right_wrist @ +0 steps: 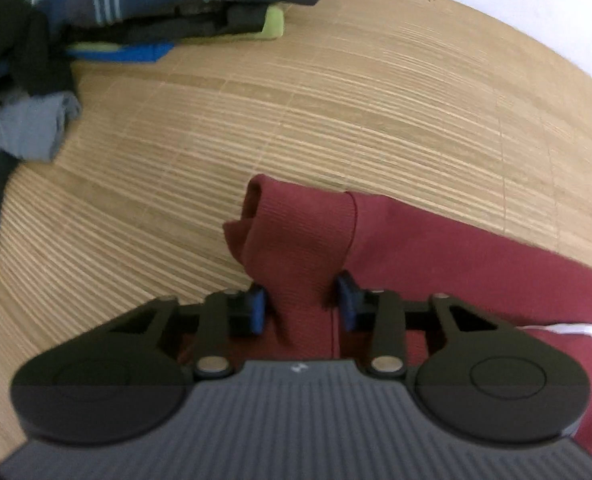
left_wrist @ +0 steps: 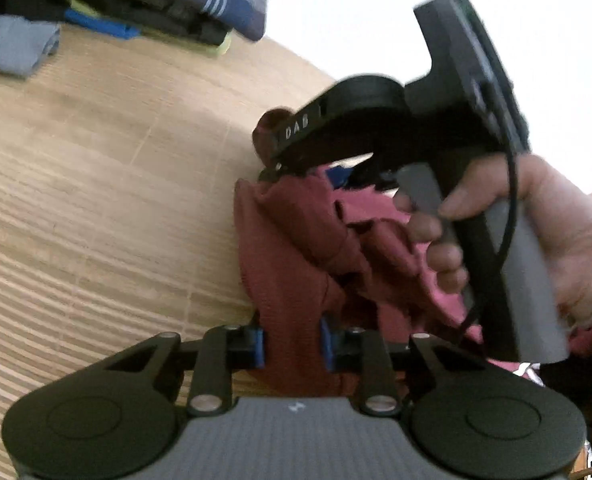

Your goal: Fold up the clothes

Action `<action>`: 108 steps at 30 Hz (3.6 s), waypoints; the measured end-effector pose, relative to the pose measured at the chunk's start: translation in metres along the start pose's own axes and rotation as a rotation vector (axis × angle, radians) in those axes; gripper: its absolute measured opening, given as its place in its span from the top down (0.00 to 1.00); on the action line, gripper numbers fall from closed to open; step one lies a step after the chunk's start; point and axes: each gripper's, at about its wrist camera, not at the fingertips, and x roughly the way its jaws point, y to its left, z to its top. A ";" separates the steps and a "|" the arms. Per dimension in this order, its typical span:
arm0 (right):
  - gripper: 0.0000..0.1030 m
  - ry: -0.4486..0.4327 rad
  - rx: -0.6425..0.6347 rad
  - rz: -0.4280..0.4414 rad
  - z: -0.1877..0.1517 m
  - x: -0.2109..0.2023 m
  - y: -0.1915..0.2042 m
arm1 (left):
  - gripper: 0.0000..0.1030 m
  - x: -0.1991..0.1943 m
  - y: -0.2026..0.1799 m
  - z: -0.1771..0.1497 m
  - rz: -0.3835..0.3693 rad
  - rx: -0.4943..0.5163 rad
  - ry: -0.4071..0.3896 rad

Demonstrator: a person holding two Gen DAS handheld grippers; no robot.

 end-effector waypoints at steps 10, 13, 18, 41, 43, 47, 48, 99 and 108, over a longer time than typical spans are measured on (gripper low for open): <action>0.71 -0.192 0.258 0.373 -0.013 -0.089 -0.097 | 0.75 -0.040 -0.110 0.012 -0.019 0.284 -0.089; 0.72 -0.252 0.310 0.429 -0.026 -0.114 -0.139 | 0.75 -0.033 -0.153 0.010 -0.041 0.373 -0.077; 0.72 -0.304 0.431 0.479 -0.058 -0.127 -0.228 | 0.75 0.010 -0.217 -0.004 -0.059 0.484 -0.009; 0.45 -0.440 0.211 0.455 -0.147 -0.131 -0.341 | 0.47 0.110 -0.273 -0.036 0.129 0.479 0.144; 0.48 -0.406 0.186 0.478 -0.153 -0.117 -0.328 | 0.48 0.130 -0.261 -0.038 0.130 0.445 0.184; 0.40 -0.364 0.122 0.307 -0.166 -0.080 -0.319 | 0.46 0.160 -0.256 -0.049 0.148 0.461 0.218; 0.39 -0.374 0.132 0.317 -0.169 -0.075 -0.323 | 0.46 0.161 -0.260 -0.051 0.147 0.479 0.225; 0.29 0.011 0.227 0.452 -0.319 -0.150 -0.229 | 0.46 0.183 -0.142 0.036 0.672 0.597 0.100; 0.33 -0.226 0.074 0.509 -0.241 -0.188 -0.197 | 0.48 0.131 -0.132 0.075 0.554 0.575 -0.016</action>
